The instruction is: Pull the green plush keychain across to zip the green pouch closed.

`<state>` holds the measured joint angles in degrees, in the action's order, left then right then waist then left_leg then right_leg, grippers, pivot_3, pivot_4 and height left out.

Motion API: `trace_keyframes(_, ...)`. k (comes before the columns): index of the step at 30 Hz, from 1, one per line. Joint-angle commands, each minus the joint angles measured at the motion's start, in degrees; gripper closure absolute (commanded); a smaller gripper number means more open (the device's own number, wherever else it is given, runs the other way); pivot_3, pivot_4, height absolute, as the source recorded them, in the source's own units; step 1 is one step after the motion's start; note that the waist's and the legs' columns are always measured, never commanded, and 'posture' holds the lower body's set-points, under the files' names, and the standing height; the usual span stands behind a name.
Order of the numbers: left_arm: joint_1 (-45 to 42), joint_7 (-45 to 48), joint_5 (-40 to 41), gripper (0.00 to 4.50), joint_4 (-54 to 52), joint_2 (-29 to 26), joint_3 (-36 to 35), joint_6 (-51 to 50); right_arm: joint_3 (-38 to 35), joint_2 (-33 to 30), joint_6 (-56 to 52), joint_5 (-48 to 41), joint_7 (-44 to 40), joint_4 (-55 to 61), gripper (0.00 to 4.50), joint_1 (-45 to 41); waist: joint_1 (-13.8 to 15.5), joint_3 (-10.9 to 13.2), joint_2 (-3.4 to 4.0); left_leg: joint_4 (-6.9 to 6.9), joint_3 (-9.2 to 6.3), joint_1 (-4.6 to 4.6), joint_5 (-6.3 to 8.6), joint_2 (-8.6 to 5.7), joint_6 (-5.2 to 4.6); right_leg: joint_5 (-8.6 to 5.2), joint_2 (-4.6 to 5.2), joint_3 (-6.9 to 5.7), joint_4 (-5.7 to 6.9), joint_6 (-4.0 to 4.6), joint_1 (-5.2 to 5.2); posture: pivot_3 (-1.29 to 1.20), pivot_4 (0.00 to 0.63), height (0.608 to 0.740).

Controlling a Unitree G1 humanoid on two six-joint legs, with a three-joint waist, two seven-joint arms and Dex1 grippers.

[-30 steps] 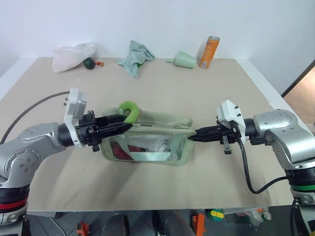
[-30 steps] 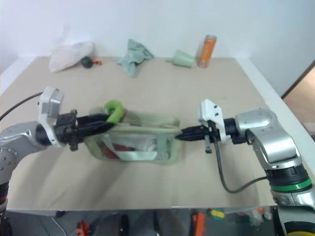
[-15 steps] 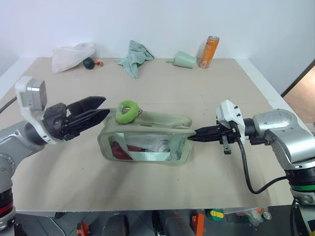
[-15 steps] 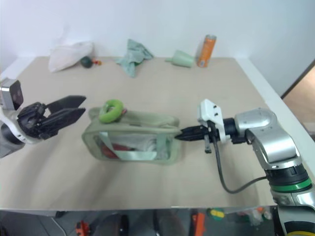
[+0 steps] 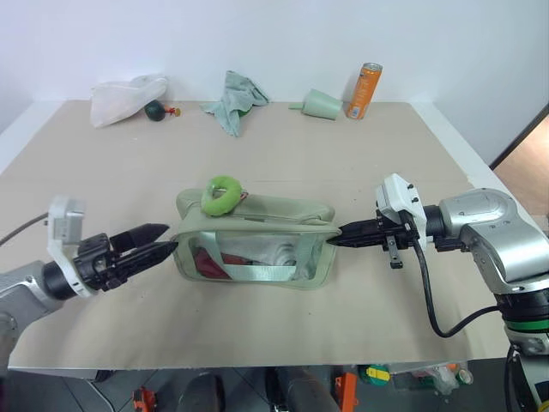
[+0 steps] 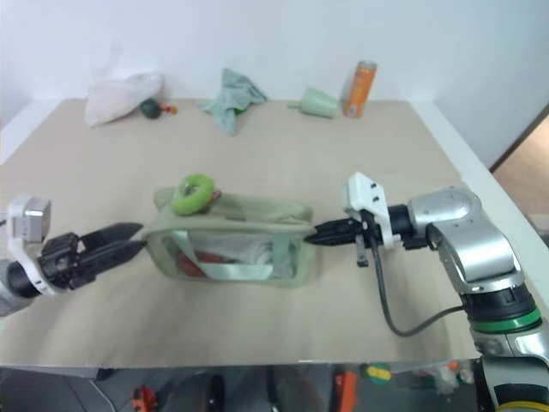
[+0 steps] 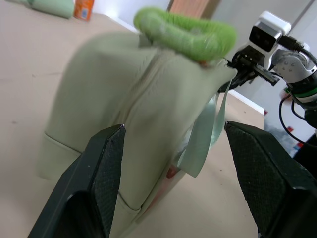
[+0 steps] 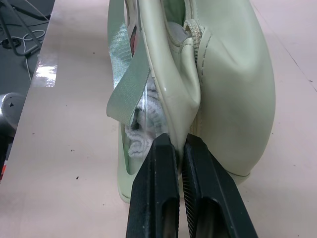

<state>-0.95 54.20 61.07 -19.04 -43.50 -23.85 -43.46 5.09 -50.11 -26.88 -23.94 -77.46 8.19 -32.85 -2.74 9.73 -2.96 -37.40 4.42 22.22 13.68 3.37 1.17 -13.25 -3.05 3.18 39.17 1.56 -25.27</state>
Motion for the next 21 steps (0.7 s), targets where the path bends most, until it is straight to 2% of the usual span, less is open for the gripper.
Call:
trace_keyframes(1,-1.4,-0.1,-1.7,2.00,0.6,0.8,2.2,0.9,0.7,-0.2,0.1,0.5,-0.3,0.5,4.50,-0.4,0.0,0.0,0.00,0.00,0.00,0.00,0.00,0.00,0.00,0.00,0.00,0.00,0.00,0.00,0.00,0.00,0.150,0.740)
trace_keyframes(8,-2.8,0.6,-2.0,4.47,0.3,2.0,3.1,1.2,0.1,-0.9,-0.3,0.4,0.2,1.3,4.50,0.6,0.0,0.0,0.00,0.03,-0.02,0.02,0.00,0.00,0.00,-0.01,0.00,0.00,0.00,0.02,-0.01,0.00,0.150,0.740)
trace_keyframes(13,-3.1,0.3,-3.3,4.47,-0.2,2.7,3.7,2.1,-0.8,0.0,-3.1,-0.6,2.1,0.7,4.50,-0.4,0.0,0.0,-0.01,0.02,-0.01,0.02,0.01,-0.01,0.00,-0.01,0.01,0.01,0.00,0.02,0.00,0.00,0.150,0.740)
trace_keyframes(14,-3.1,0.3,-3.4,4.50,-0.3,2.8,3.7,2.2,-1.2,0.3,-3.7,-1.2,2.5,0.6,3.79,-1.0,0.0,0.0,0.00,0.02,-0.01,0.02,0.01,-0.02,0.00,-0.01,0.02,0.01,0.00,0.02,0.00,0.00,0.150,0.740)
trace_keyframes(15,-3.0,0.4,-3.5,4.50,-0.5,2.8,3.7,2.3,-1.5,0.4,-4.3,-1.7,2.6,0.7,3.58,-1.3,0.0,0.0,0.00,0.02,-0.01,0.03,0.01,-0.03,0.00,-0.01,0.02,0.01,0.00,0.01,0.00,0.00,0.150,0.740)
trace_keyframes(21,-3.1,0.5,-3.7,4.50,-0.5,3.0,3.7,2.5,-2.5,-2.7,-5.8,-2.2,1.3,1.6,1.48,0.2,0.1,0.0,0.02,0.01,-0.01,0.12,0.01,-0.08,-0.01,-0.01,0.08,0.02,-0.01,0.01,-0.06,0.00,0.150,0.740)
